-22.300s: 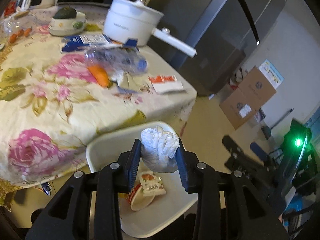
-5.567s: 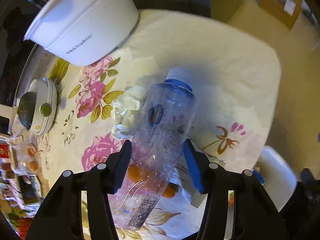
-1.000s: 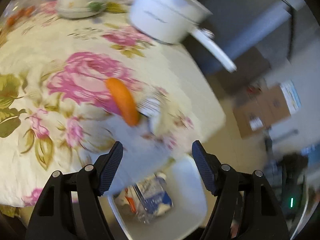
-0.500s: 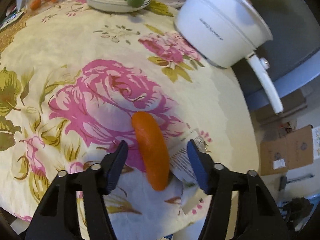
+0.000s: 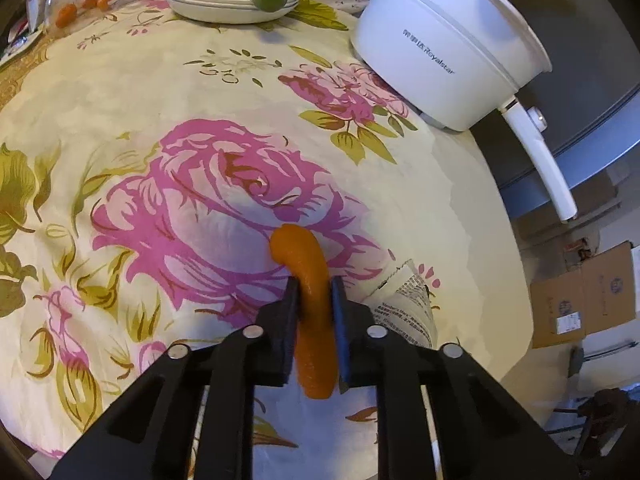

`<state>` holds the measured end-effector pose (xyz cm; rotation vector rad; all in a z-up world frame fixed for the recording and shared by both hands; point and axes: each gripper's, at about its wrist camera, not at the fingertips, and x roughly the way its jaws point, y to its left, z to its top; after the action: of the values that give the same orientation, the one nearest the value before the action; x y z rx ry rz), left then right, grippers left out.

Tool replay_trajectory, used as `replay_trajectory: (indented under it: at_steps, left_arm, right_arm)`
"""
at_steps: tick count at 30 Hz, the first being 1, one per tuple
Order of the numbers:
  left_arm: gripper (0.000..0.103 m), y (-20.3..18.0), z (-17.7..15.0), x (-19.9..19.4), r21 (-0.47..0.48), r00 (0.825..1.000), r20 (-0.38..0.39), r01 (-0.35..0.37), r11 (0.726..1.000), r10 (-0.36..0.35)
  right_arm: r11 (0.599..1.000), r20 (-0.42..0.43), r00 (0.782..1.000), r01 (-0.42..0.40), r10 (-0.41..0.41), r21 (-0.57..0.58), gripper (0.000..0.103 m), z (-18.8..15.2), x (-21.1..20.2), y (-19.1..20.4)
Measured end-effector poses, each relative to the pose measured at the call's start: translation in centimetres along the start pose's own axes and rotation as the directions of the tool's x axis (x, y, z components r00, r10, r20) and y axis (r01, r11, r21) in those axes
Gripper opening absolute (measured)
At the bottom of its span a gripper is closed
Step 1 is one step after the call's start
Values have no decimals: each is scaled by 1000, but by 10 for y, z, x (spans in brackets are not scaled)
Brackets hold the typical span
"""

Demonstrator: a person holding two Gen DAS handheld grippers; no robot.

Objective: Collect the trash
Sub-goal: 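Reach the left tool to the orange carrot and close on it, then grasp the white printed wrapper with the right tool while the left tool holds the carrot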

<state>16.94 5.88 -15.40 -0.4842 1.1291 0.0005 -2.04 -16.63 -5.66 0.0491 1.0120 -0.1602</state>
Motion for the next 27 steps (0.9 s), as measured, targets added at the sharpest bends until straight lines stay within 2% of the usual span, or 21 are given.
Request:
replay_trajectory:
  at_steps: [4, 7, 9, 15, 20, 25, 27]
  left_arm:
    - [12, 6, -3, -18, 27, 999, 28, 42, 999, -43]
    - [12, 15, -9, -51, 62, 993, 67, 97, 993, -101]
    - [12, 25, -17, -84, 81, 982, 93, 154, 985, -161]
    - [12, 41, -41, -154, 166, 956, 161, 217, 962, -244]
    - [12, 46, -52, -165, 234, 955, 195, 174, 957, -222]
    - [12, 56, -49, -150, 202, 963, 137, 204, 958, -234]
    - [12, 56, -49, -146, 202, 964, 127, 207, 957, -235]
  right_arm:
    - [1000, -4, 1000, 3, -3, 8, 96, 3, 3, 3]
    - [1000, -18, 1000, -13, 13, 10, 96, 9, 7, 10]
    - [998, -37, 997, -61, 61, 24, 96, 20, 10, 17]
    - [985, -81, 984, -153, 159, 75, 96, 65, 26, 44]
    - [972, -161, 963, -195, 215, 127, 96, 99, 64, 67]
    - [980, -187, 963, -183, 194, 79, 95, 108, 93, 90]
    - [985, -196, 965, -167, 173, 43, 92, 109, 104, 99]
